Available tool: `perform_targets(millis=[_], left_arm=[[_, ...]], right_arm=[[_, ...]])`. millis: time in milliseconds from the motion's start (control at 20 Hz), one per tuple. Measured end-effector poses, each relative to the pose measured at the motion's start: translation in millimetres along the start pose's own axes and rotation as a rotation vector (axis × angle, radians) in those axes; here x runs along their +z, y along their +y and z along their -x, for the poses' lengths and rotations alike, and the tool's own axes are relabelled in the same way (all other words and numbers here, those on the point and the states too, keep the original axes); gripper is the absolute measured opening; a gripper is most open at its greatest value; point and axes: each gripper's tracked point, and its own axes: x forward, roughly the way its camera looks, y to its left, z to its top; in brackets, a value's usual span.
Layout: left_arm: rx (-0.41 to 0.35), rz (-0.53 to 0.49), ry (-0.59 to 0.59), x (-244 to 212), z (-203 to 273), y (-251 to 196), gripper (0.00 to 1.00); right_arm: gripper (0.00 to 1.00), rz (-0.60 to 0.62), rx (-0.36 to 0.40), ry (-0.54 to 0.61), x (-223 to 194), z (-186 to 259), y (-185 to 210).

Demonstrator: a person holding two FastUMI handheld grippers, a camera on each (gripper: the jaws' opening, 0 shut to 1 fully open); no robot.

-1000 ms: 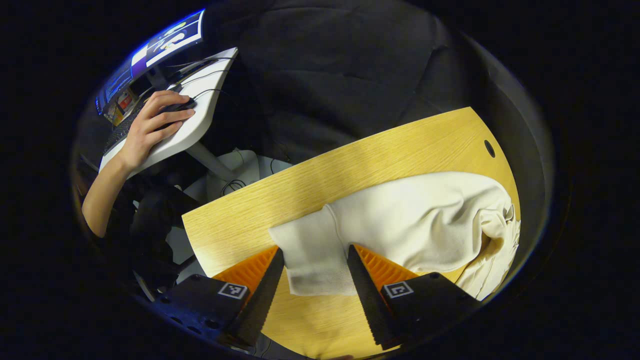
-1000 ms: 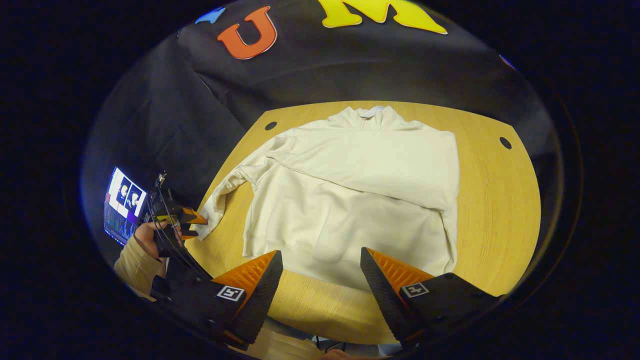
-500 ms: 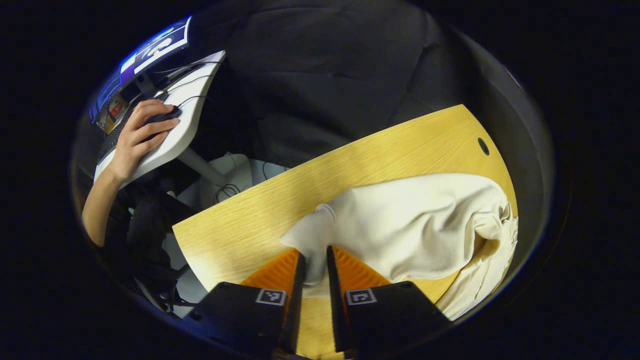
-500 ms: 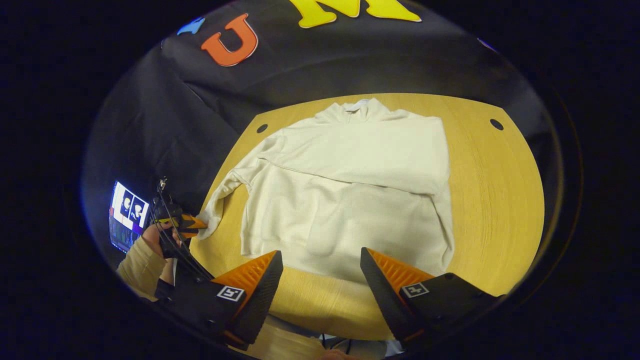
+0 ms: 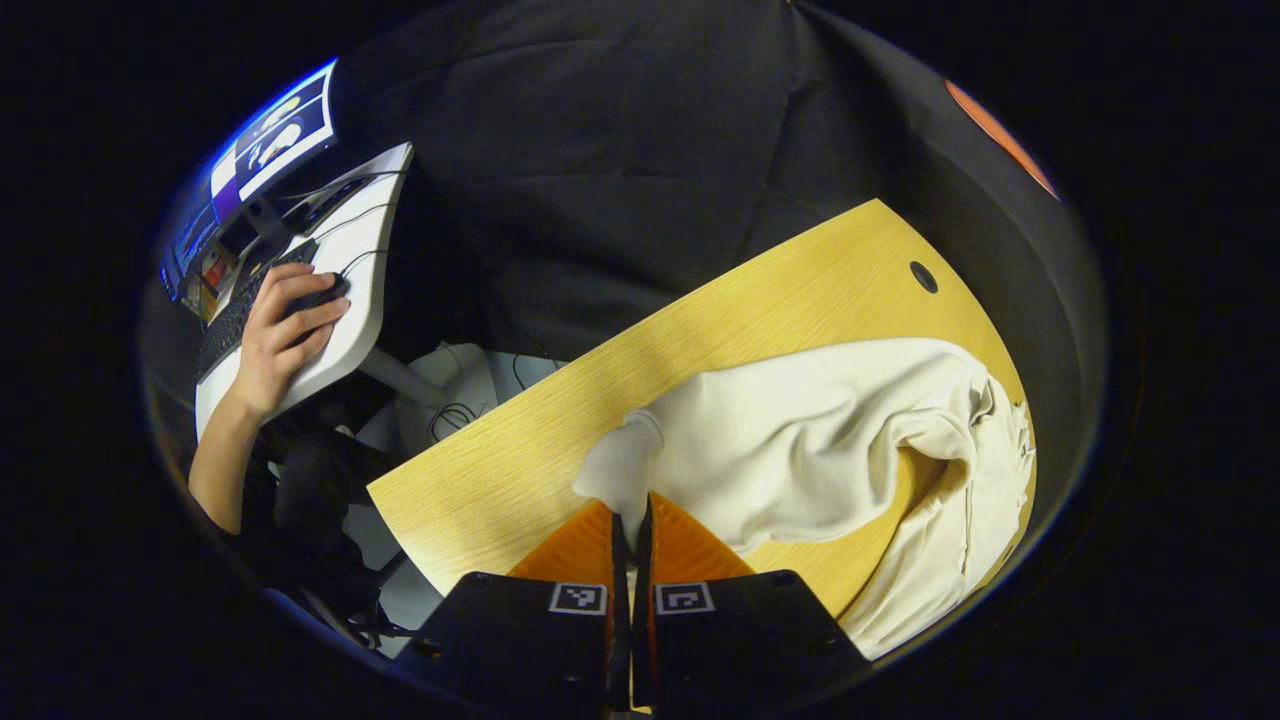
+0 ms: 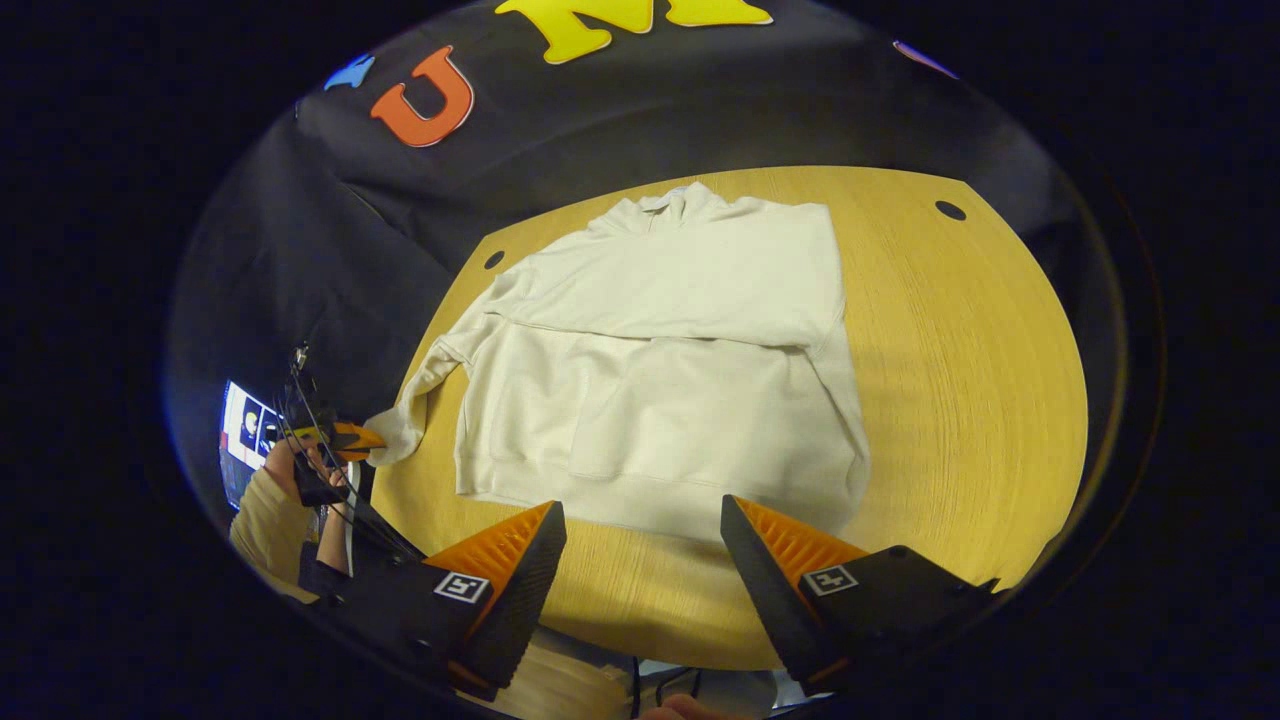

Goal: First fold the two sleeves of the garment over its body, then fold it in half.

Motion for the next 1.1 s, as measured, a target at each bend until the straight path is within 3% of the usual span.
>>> perform_targets(millis=[250, 300, 550, 600, 650, 900, 950, 1100], left_arm=[[-0.073, -0.112, -0.068, 30, 38, -57, 0.04], [-0.087, -0.14, -0.085, 36, 47, -71, 0.04], [-0.172, -0.281, -0.143, 49, 88, -164, 0.04], [-0.19, -0.303, -0.144, 45, 94, -183, 0.04], [-0.203, -0.33, -0.143, 41, 97, -205, 0.04], [-0.27, -0.455, -0.117, -2, 104, -305, 0.04], [-0.284, -0.476, -0.111, -14, 106, -325, 0.04], [-0.347, -0.573, -0.1, -57, 113, -391, 0.04]], right_arm=[[0.94, -0.027, 0.007, -0.007, -12, 7, -9], [0.97, -0.025, 0.001, -0.012, -13, 9, -14], [0.98, -0.09, -0.006, -0.048, -22, 30, -38], [0.94, -0.105, -0.01, -0.057, -24, 33, -45], [0.98, -0.118, -0.015, -0.064, -26, 38, -52], [0.97, -0.172, -0.049, -0.094, -32, 57, -87], [0.93, -0.173, -0.055, -0.092, -35, 58, -92], [0.97, -0.161, -0.076, -0.079, -48, 55, -104]])
